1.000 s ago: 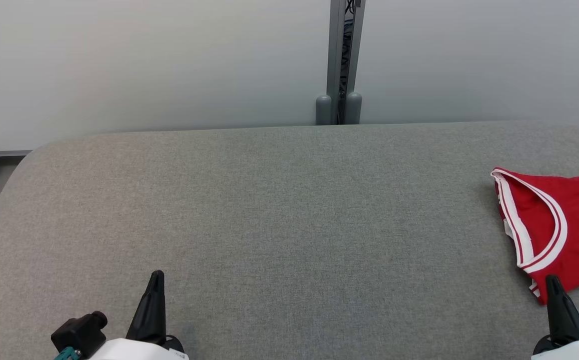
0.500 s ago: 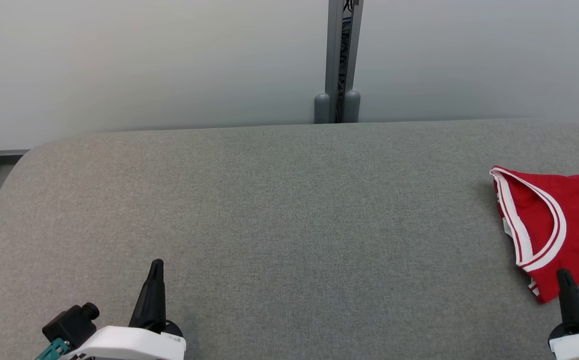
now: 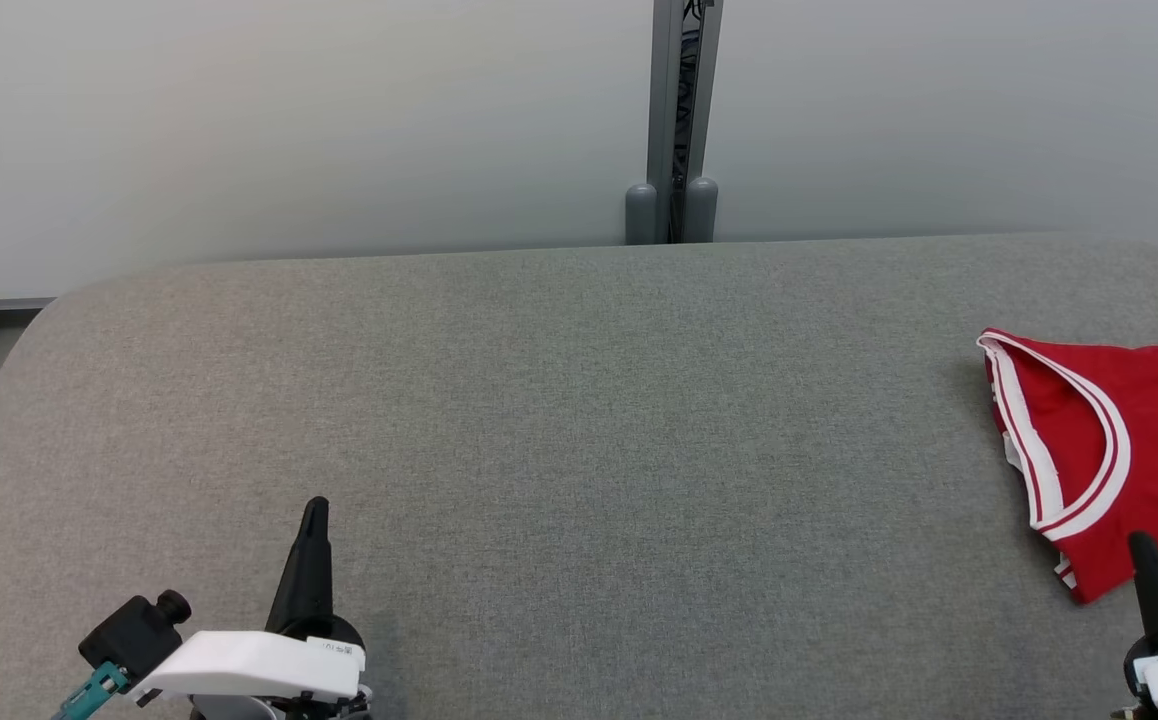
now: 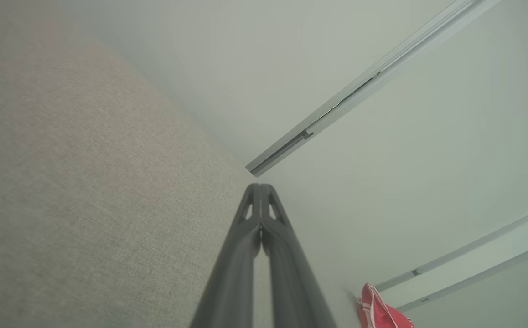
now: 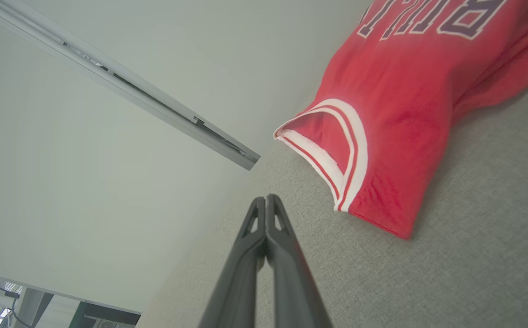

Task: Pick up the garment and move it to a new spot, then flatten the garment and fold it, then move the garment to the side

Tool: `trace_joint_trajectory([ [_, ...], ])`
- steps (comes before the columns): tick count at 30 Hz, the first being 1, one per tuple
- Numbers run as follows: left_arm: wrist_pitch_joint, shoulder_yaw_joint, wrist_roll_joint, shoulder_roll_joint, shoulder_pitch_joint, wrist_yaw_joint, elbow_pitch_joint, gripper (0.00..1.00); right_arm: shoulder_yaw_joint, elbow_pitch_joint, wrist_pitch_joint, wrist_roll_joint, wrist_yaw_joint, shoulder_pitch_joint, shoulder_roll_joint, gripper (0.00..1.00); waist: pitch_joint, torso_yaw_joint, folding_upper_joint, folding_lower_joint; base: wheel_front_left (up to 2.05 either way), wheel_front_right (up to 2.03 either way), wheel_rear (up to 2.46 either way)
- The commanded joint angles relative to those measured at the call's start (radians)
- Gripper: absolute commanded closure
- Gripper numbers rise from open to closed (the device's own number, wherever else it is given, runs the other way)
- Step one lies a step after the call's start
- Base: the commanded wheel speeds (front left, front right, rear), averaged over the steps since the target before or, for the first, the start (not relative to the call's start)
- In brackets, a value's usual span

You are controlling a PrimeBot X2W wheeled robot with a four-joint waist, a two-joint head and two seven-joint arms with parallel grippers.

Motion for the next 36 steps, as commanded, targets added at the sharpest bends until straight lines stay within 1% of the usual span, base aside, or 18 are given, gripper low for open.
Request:
trace_joint_trajectory([
  [1,0.004,0.000,-0.021,0.004,-0.027,-0.007,-0.008,1.00,-0.010,-0.007,0.008,0.019,0.000,-0.028,-0.004,1.00,0.000,0.000,-0.0001,0.0000,0.00,0.00,0.00],
  [23,0.028,-0.021,-0.267,0.005,-0.070,-0.018,0.004,1.00,-0.083,0.023,0.108,0.237,0.000,-0.069,0.011,1.00,0.007,-0.006,-0.0001,0.0000,0.00,0.00,0.00],
  [36,0.040,-0.030,-0.385,0.005,-0.091,-0.024,0.009,1.00,-0.121,0.040,0.160,0.340,0.000,-0.093,0.020,1.00,0.011,-0.010,-0.0001,0.0000,0.00,0.00,0.00],
])
